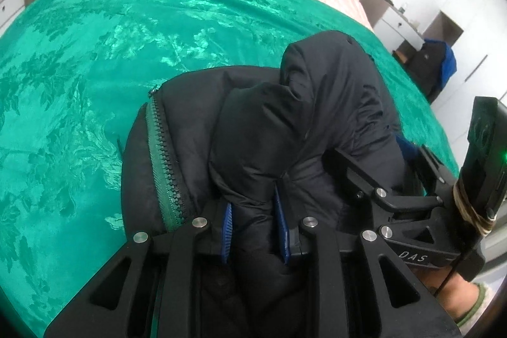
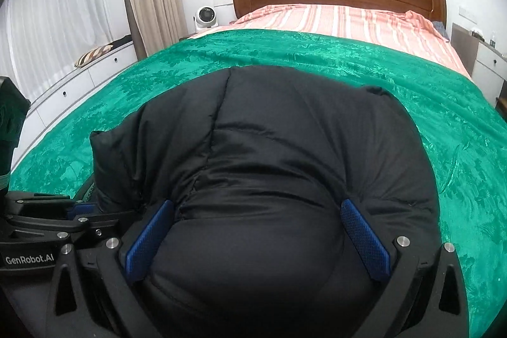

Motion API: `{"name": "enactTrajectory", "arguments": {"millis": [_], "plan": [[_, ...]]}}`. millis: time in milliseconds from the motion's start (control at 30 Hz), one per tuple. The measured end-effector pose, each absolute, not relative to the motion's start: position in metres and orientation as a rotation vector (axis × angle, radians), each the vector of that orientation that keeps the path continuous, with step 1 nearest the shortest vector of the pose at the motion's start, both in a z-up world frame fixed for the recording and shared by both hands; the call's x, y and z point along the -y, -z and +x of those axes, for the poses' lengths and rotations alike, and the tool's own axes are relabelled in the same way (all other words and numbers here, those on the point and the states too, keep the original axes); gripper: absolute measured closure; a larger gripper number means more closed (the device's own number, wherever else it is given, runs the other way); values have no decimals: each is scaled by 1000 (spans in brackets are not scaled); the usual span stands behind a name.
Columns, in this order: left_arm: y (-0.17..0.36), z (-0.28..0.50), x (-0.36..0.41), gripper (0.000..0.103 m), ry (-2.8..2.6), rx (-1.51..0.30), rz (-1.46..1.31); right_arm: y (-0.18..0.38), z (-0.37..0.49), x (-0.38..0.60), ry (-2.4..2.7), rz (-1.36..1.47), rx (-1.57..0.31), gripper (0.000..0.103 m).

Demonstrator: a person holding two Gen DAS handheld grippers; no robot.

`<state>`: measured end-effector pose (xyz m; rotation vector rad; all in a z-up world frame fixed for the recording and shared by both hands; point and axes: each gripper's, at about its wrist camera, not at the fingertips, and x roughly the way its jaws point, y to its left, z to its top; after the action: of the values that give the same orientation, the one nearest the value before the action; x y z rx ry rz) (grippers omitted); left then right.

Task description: Fold large clothes

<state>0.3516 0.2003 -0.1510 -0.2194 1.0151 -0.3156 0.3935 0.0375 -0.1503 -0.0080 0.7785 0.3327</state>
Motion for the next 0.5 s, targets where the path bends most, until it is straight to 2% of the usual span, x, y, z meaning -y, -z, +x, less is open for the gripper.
{"name": "enactTrajectory", "arguments": {"millis": [500], "plan": [[157,351,-202,77,325,-1005,-225,149,386,-42,-327,-30,-765,0]]}}
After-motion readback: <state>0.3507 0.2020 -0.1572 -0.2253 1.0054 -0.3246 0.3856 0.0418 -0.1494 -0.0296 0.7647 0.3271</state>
